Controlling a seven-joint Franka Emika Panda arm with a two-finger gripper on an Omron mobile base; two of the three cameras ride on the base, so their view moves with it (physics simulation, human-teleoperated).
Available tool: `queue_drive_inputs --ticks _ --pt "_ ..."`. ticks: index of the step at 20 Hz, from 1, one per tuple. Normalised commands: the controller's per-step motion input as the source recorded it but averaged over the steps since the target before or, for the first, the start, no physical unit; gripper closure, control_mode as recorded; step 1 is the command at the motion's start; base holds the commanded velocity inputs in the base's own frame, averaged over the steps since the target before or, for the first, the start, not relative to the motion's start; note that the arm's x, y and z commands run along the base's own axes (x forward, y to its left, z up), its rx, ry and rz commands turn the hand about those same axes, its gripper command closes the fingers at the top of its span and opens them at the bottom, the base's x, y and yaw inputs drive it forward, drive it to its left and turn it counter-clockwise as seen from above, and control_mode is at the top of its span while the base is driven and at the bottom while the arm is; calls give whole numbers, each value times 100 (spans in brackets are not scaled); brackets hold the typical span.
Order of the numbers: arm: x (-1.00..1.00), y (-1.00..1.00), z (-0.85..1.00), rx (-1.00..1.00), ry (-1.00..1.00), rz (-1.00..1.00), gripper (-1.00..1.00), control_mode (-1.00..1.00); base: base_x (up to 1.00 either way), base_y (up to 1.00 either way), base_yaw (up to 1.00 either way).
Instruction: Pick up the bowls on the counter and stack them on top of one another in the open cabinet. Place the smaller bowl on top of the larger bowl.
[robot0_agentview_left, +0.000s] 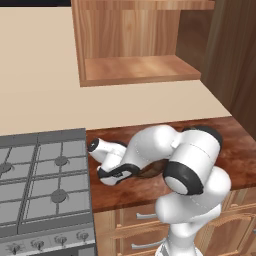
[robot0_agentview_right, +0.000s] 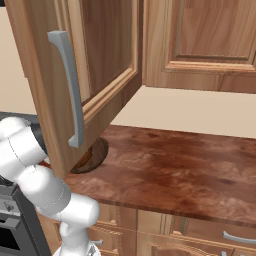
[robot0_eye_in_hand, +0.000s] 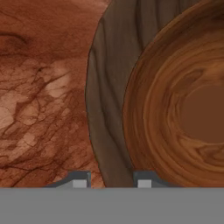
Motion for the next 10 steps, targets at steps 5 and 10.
queue_drive_inputs --ticks 5,10 --pt "1 0 -4 0 -1 0 100 -100 0 0 0" --pt "0 -14 18 6 1 0 100 -100 0 0 0"
